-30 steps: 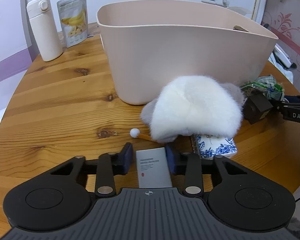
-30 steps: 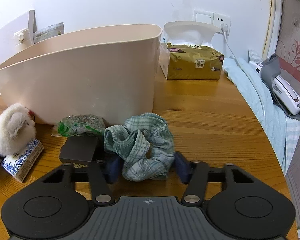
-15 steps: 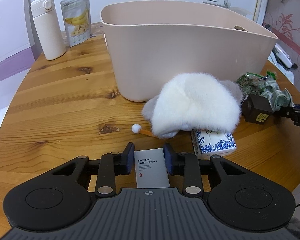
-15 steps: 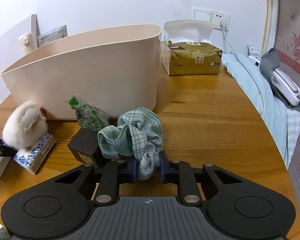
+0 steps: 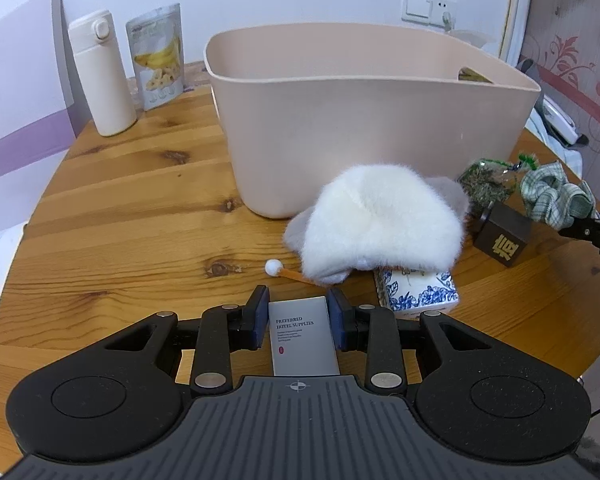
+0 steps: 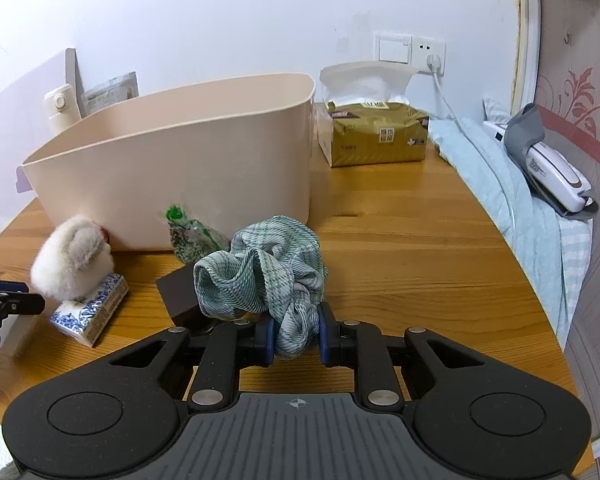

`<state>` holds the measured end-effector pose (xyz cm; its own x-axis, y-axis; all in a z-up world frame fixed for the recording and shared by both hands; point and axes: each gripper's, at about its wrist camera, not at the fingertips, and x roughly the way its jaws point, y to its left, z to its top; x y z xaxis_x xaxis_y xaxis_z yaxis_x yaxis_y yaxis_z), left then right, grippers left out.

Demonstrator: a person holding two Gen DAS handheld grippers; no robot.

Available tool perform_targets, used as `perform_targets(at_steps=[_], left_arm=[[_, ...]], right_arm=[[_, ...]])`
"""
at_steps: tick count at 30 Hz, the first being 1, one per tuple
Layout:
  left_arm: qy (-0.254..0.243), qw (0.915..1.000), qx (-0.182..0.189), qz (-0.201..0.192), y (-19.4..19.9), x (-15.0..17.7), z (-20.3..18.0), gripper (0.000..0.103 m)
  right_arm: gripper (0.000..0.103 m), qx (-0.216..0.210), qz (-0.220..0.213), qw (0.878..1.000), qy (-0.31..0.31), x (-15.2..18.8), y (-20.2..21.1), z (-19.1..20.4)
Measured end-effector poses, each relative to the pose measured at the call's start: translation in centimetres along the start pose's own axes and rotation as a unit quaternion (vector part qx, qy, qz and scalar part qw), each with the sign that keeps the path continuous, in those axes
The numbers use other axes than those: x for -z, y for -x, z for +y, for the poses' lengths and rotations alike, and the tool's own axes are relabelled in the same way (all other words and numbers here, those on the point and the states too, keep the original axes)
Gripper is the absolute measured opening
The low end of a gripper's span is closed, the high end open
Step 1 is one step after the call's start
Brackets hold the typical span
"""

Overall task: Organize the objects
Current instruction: 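Lift the box and cloth and carry both over the beige bin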

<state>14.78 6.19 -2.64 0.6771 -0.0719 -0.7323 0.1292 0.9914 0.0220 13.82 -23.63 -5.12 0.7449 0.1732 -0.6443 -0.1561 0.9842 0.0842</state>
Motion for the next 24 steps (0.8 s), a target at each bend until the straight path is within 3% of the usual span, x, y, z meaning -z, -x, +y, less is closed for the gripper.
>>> perform_targets(at_steps=[24], left_arm=[[-0.031,0.9974,0.023,-0.060,5.3,-1.7,-1.5,0.032]], right_arm=[[0.019,0.001,-0.058,0.998,0.003,-1.0,5.1,0.6]])
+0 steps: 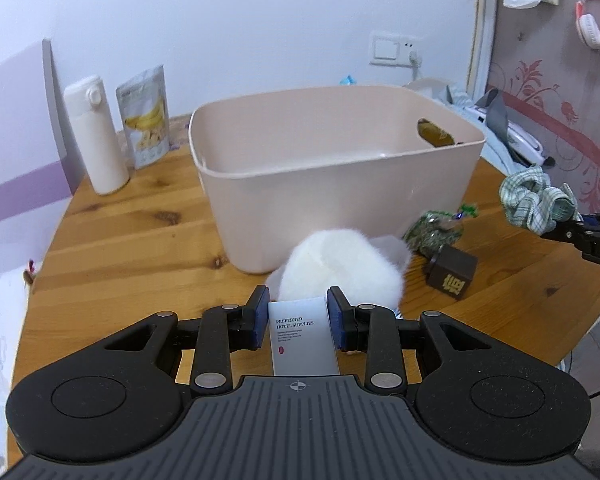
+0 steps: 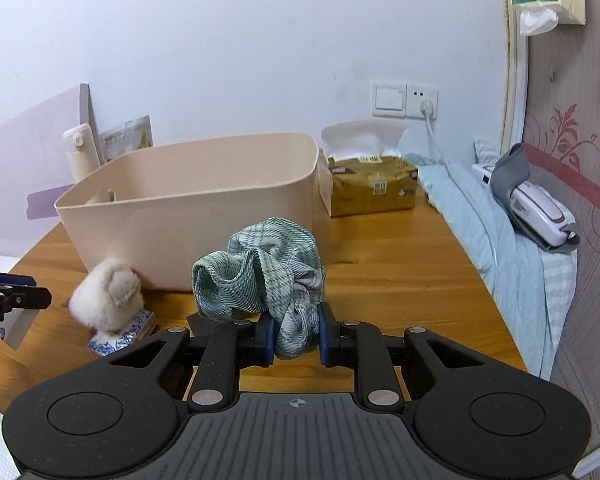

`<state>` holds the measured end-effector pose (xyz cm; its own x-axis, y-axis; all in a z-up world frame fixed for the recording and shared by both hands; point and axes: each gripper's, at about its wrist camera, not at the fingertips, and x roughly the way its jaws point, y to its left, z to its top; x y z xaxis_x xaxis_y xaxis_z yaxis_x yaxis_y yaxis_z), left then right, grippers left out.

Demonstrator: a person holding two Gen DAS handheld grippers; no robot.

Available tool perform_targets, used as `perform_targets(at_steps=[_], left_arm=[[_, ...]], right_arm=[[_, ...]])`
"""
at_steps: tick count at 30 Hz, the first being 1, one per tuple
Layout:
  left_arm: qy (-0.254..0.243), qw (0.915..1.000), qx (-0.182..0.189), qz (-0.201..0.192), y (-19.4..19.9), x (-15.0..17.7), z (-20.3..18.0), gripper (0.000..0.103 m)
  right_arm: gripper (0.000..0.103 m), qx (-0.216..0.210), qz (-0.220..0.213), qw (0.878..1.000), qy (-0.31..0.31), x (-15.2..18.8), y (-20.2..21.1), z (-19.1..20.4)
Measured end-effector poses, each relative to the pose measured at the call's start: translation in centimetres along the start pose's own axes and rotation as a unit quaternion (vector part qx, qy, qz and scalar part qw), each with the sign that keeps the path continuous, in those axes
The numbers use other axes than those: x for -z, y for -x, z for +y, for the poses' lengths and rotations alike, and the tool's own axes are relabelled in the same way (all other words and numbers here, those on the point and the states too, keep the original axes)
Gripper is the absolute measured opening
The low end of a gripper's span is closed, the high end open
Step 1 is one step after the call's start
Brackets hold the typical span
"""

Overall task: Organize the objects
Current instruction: 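Lift the box and cloth and carry both over the beige bin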

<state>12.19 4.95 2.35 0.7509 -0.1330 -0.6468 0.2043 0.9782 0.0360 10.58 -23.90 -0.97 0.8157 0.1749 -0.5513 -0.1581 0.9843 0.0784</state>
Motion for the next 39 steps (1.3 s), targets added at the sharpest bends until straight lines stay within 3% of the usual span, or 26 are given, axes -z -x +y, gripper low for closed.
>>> perform_targets(at_steps=[19,39], left_arm=[[-0.035,0.9969,-0.005,-0.070,2.4,-4.4,-0.9,0.032],[-0.036,0.9948,0.004,-0.095,-0.7,-8.9,0.0,0.032]], right_arm=[[0.019,-0.004,-0.049,0.999,-0.010,-2.7,2.2,0.3],[0.019,0.008,-0.075,0.997,-0.014,-6.1,0.4,1.1]])
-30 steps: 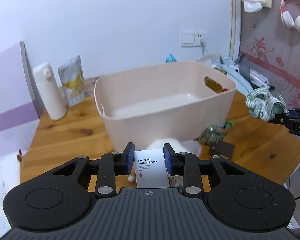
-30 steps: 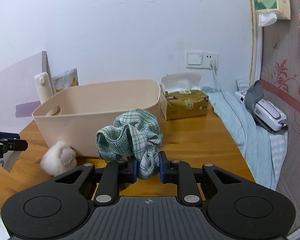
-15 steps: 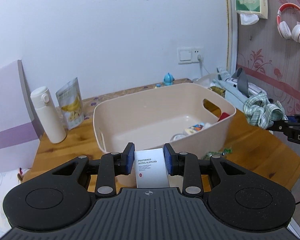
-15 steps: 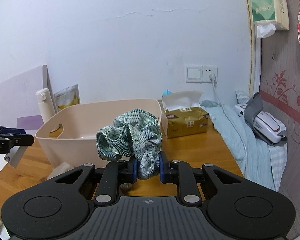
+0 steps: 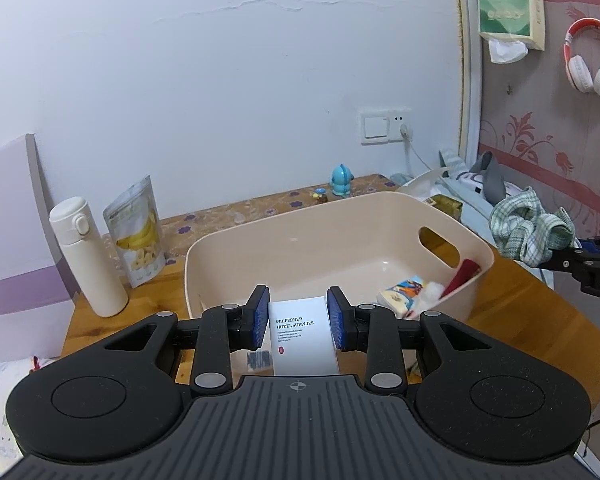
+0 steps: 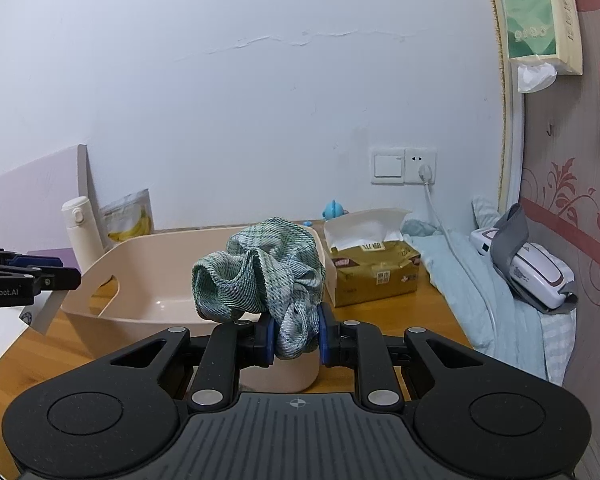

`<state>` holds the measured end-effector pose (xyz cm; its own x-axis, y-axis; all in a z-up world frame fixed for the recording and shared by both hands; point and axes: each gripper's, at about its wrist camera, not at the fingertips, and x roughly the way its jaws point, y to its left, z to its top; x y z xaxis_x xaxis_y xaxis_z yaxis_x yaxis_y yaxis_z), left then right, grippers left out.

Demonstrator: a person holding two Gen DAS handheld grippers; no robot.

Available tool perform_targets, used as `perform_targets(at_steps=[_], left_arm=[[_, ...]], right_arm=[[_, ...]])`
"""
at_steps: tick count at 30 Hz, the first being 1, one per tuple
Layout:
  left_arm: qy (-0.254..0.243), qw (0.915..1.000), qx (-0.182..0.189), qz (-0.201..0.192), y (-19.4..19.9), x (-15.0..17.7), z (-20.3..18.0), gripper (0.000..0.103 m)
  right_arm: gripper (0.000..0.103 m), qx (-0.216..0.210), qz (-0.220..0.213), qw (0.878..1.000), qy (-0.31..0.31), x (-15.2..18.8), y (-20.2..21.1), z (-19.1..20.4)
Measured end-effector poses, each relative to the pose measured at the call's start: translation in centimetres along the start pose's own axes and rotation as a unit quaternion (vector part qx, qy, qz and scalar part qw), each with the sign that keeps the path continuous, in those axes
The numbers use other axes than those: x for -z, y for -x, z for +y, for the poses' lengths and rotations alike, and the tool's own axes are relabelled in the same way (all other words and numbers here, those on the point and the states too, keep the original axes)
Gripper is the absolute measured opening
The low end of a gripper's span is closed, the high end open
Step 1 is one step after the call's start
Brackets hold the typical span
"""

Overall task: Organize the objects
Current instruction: 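Lift the box and cloth and carry both over the beige bin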

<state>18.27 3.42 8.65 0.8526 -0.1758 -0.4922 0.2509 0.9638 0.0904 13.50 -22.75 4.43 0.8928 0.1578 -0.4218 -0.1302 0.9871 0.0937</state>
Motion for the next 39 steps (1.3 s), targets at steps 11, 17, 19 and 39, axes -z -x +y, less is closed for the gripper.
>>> perform_targets(at_steps=[11,17,19,39], left_arm=[[-0.001,1.0000,0.003,0.008,-3.5,-1.8,0.9,0.032],[0.002,0.9998,0.002,0.018,-5.3,-2.1,1.3,0.032],[0.004,0.9997,0.001,0.022,-5.9,-2.1,1.4,0.032],[-0.001,0.9966,0.007,0.082,-11.5,-0.9,0.8,0.032]], right_arm=[[0.019,0.001,0.001,1.000,-0.012,-1.4,-3.0,0.6],[0.019,-0.004,0.007,1.000,-0.012,-2.2,-4.8,0.9],[0.019,-0.006,0.009,1.000,-0.012,-2.4,-5.5,1.1],[0.020,-0.007,0.066,0.998,0.009,-1.8,-10.5,2.2]])
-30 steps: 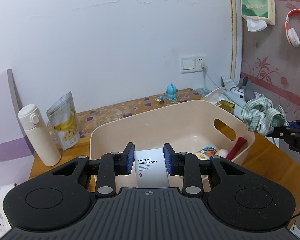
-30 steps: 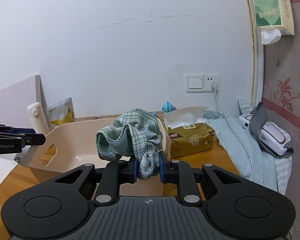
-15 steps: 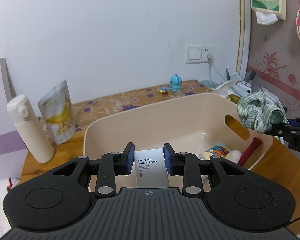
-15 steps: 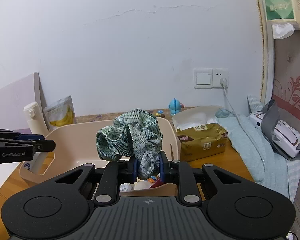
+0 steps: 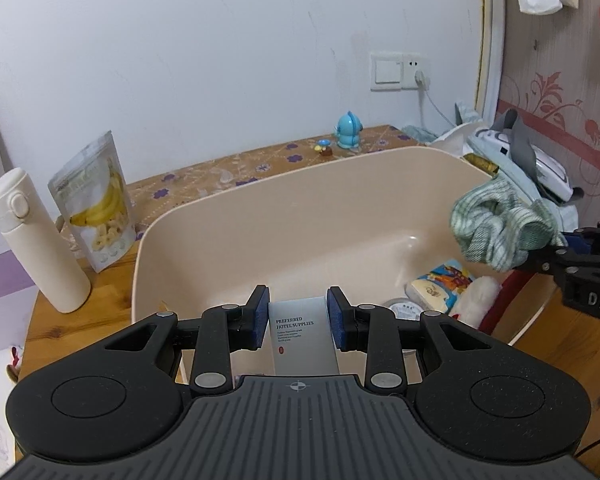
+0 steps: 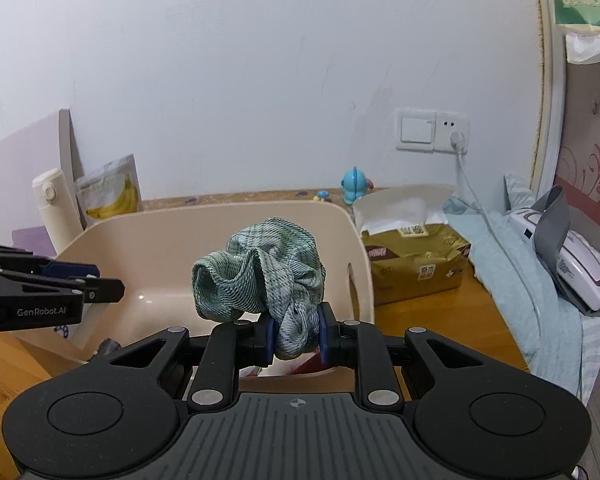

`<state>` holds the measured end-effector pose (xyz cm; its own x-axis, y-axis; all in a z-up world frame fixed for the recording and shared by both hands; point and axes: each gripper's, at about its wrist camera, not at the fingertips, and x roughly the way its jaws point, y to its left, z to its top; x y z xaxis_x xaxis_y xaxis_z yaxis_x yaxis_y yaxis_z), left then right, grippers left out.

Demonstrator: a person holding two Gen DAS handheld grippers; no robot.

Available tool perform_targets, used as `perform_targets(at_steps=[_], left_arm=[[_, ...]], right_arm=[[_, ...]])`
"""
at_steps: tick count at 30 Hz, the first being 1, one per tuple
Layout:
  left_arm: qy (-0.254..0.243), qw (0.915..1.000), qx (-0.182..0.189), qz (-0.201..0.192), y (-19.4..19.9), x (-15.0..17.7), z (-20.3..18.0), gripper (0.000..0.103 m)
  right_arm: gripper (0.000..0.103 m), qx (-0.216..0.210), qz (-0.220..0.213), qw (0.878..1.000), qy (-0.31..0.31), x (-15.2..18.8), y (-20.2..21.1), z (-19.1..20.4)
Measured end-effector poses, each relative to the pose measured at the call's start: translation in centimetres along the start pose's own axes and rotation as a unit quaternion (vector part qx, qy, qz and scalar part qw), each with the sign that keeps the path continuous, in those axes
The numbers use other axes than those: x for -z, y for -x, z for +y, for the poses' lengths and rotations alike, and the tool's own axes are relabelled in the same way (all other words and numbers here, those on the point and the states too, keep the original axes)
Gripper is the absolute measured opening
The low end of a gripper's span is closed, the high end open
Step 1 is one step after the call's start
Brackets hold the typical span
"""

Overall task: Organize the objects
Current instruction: 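Open both tools to drop the box and cloth into the bin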

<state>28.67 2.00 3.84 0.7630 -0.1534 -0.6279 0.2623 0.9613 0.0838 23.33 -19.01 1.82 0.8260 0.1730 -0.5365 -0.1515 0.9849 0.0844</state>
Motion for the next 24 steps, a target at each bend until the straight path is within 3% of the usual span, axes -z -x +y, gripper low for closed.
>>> perform_targets(at_steps=[14,17,18,21,23,24], left_arm=[[0.000,0.9995,-0.001,0.031,-1.6,0.4,-0.2,0.032],[-0.001,0.9994,0.000,0.036,-1.7,0.5,-0.1,0.035],[0.001,0.9993,0.001,0.037,-1.6,0.5,-0.1,0.041],[0.000,0.9994,-0.003,0.033,-1.2,0.5,-0.2,0.054],[-0.004,0.9996,-0.004,0.027,-0.7,0.4,-0.2,0.057],[-0.005,0.9997,-0.005,0.024,-0.5,0.4,-0.3,0.058]], right_arm=[[0.023,-0.001,0.028,0.999,0.037,-0.1,-1.4,1.4],[0.031,-0.002,0.034,0.999,0.042,-0.1,-1.5,1.4],[0.038,-0.002,0.036,0.998,0.044,-0.1,-1.5,1.5],[0.040,-0.001,0.036,0.998,0.046,-0.2,-1.2,1.5],[0.047,-0.002,0.033,0.999,0.043,-0.3,-0.9,1.3],[0.055,-0.003,0.029,0.999,0.041,-0.3,-0.6,1.3]])
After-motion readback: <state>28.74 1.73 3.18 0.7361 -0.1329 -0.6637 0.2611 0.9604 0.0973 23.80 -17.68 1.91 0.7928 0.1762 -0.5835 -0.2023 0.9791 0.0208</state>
